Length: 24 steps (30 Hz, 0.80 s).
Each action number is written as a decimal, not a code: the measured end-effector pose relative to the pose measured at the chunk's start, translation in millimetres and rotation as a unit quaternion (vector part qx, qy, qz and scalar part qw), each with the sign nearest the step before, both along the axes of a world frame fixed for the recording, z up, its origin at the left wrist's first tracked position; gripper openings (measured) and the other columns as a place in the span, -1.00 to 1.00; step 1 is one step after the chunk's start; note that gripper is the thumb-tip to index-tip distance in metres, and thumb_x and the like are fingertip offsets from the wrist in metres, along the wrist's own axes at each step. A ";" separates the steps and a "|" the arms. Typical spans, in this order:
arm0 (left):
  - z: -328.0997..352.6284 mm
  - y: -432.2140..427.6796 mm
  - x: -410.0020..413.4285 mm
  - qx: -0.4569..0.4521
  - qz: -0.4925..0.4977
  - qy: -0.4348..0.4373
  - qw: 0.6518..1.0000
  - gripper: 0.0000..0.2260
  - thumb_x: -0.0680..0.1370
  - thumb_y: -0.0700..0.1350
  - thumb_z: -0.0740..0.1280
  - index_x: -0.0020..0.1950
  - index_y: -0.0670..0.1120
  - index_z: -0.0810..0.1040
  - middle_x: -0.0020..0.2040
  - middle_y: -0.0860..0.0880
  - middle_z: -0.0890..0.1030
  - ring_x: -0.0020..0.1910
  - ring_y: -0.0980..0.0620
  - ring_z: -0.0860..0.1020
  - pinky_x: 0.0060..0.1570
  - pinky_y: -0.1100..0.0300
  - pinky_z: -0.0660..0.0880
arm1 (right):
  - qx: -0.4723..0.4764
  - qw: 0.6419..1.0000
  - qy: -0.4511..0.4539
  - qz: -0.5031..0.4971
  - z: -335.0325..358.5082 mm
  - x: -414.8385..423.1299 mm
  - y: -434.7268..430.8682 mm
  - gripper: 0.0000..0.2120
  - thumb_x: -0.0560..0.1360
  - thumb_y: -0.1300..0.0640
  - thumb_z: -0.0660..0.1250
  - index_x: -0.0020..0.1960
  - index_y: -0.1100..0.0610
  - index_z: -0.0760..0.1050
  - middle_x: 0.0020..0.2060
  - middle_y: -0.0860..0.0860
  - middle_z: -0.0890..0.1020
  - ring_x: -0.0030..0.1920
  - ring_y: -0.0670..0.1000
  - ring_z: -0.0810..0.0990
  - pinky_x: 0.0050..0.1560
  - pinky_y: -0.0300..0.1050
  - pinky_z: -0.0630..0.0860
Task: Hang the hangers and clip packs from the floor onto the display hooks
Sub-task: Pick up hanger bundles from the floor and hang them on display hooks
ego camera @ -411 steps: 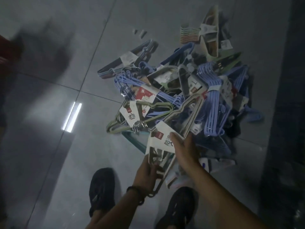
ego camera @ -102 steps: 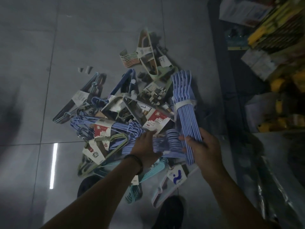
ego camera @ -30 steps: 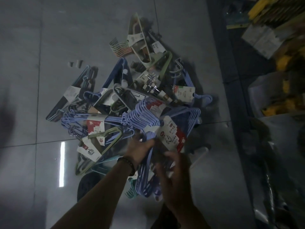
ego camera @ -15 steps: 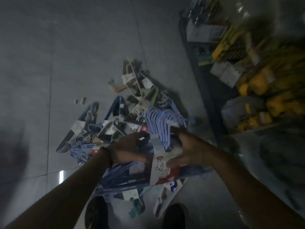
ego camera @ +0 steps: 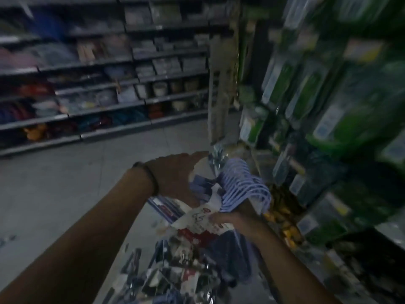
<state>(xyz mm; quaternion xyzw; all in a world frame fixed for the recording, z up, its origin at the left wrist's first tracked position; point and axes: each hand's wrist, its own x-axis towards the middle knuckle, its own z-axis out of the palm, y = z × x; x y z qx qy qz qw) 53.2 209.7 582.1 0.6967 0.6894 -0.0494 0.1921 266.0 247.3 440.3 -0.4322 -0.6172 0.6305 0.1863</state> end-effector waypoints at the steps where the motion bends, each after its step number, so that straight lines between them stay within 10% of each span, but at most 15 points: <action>1: 24.5 -8.2 5.0 0.096 -0.022 0.067 0.993 0.11 0.30 0.45 0.52 0.68 0.22 0.00 0.57 -0.01 0.34 0.49 -0.13 0.39 0.46 -0.10 0.37 | 0.017 0.999 0.023 -0.037 24.9 8.0 -5.5 -0.37 0.12 -0.11 0.70 0.13 -0.25 0.54 0.02 -0.27 0.72 0.07 -0.27 0.67 0.14 -0.24 0.62; 3: 66.6 -26.9 13.8 0.348 -0.030 0.146 0.926 0.00 0.29 0.54 0.41 0.63 0.15 0.22 0.52 -0.05 0.37 0.51 -0.21 0.34 0.48 -0.22 0.25 | 0.025 0.993 0.069 -0.097 65.8 24.1 -15.3 -0.39 0.18 0.07 0.74 0.16 -0.14 0.58 -0.02 -0.30 0.74 0.04 -0.28 0.70 0.03 -0.34 0.62; 6: 71.4 -58.2 39.3 0.609 0.105 -0.097 0.780 -0.25 0.41 0.37 0.48 0.45 -0.03 0.43 0.42 -0.16 0.41 0.46 -0.23 0.36 0.45 -0.13 0.26 | -0.026 0.973 0.127 -0.191 120.9 41.9 -32.9 -0.50 0.36 0.31 0.61 0.27 0.17 0.61 0.22 0.05 0.68 0.27 0.21 0.65 0.27 0.17 0.60; 8: 76.7 -63.8 59.0 0.550 0.237 -0.361 0.715 -0.20 0.41 0.33 0.52 0.45 -0.07 0.33 0.40 -0.11 0.38 0.41 -0.14 0.39 0.44 -0.10 0.36 | -0.049 0.953 0.169 -0.246 149.1 50.9 -48.9 -0.46 0.22 0.30 0.61 0.20 0.24 0.65 0.15 0.22 0.71 0.15 0.35 0.68 0.18 0.31 0.60; 11: 97.7 -55.6 80.1 0.272 0.143 -0.629 0.713 -0.49 0.40 0.21 0.50 0.32 0.21 0.47 0.20 0.17 0.66 0.19 0.09 0.65 0.15 0.04 0.65 | -0.031 0.924 0.242 -0.294 176.9 62.5 -78.6 -0.56 0.15 0.21 0.55 0.04 0.19 0.75 -0.04 0.24 0.76 -0.11 0.30 0.76 -0.22 0.14 0.69; 14: 118.0 -45.5 100.8 0.194 0.082 -0.696 0.686 -0.73 0.50 -0.04 0.53 0.16 0.10 0.59 -0.02 0.02 0.75 -0.04 -0.02 0.74 -0.12 0.11 0.66 | 0.006 0.898 0.262 -0.354 201.2 75.6 -108.3 -0.54 0.15 0.19 0.59 0.06 0.19 0.75 -0.08 0.22 0.77 -0.17 0.24 0.77 -0.37 0.02 0.68; 18: 128.4 -43.2 141.2 0.164 0.049 -0.733 0.658 -0.80 0.51 -0.31 0.47 0.08 -0.13 0.57 -0.21 -0.08 0.68 -0.28 -0.10 0.70 -0.33 0.08 0.62 | 0.065 0.876 0.190 -0.438 237.1 88.6 -151.9 -0.18 0.07 -0.26 0.71 0.26 0.00 0.64 0.10 0.03 0.76 0.09 0.17 0.75 0.02 0.12 0.70; 21: 141.1 -53.3 180.9 0.136 0.041 -0.746 0.651 -0.70 0.35 -0.20 0.52 0.03 -0.13 0.55 -0.24 -0.12 0.68 -0.32 -0.19 0.69 -0.36 0.00 0.63 | 0.070 0.862 0.094 -0.492 254.0 104.6 -190.3 -0.29 0.37 -0.37 0.44 0.37 0.03 0.50 0.32 0.05 0.60 0.32 0.15 0.59 0.38 0.20 0.51; 24: 151.3 -63.5 216.2 0.122 0.000 -0.737 0.665 -0.70 0.31 -0.15 0.49 0.01 -0.07 0.57 -0.26 -0.10 0.66 -0.36 -0.13 0.68 -0.36 0.03 0.62 | 0.154 0.848 -0.161 -0.481 261.7 138.9 -233.3 -0.37 0.60 -0.42 0.09 0.20 0.10 0.58 0.17 0.13 0.69 0.13 0.12 0.67 0.28 0.18 0.58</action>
